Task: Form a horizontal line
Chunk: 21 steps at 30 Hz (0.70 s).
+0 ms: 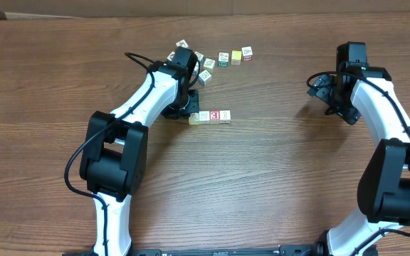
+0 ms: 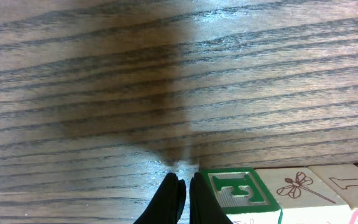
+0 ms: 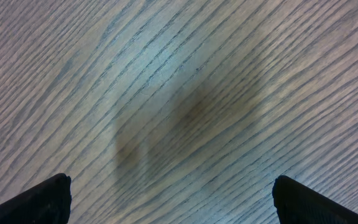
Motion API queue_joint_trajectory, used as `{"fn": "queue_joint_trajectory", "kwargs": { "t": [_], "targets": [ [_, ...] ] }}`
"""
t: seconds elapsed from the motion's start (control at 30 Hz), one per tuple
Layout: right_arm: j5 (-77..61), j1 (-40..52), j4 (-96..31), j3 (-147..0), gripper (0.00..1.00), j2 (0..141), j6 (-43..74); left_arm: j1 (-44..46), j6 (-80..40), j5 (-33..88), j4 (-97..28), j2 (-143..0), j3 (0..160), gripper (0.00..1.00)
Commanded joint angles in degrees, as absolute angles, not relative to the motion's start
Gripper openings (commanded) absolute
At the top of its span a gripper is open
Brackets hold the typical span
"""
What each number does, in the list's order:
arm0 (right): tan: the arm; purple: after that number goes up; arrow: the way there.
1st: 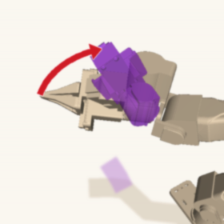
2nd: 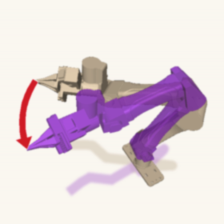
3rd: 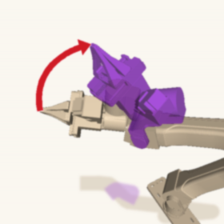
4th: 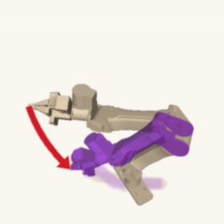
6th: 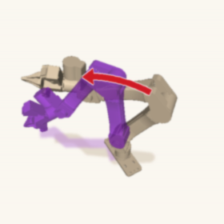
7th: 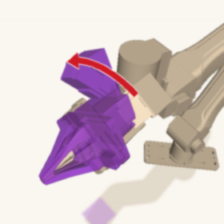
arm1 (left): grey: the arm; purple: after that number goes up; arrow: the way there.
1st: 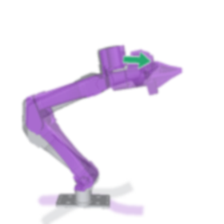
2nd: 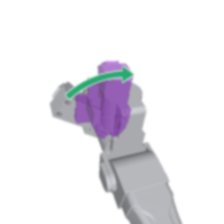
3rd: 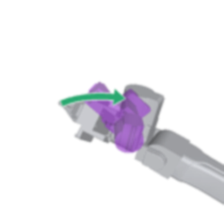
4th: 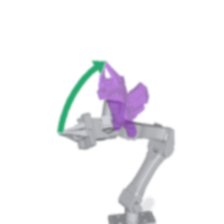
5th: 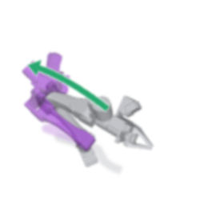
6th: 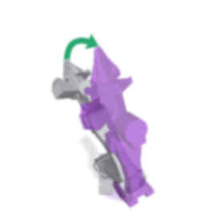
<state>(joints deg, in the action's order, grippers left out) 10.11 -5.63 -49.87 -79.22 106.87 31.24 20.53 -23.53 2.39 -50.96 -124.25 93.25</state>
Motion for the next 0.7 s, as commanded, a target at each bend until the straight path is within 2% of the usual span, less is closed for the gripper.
{"fn": "queue_joint_trajectory", "kwargs": {
  "t": [0.0, 0.67],
  "targets": [
    [10.92, -5.76, -49.63, -79.88, 1.00, 105.65, 31.05, 20.67, -22.28, 3.05, -50.65, -124.40, 92.99, 0.04],
    [10.90, -5.76, -49.63, -79.88, 1.00, 105.65, 31.05, 20.67, -22.26, 4.10, -50.22, -124.40, 92.99, 0.04]
  ]
}}
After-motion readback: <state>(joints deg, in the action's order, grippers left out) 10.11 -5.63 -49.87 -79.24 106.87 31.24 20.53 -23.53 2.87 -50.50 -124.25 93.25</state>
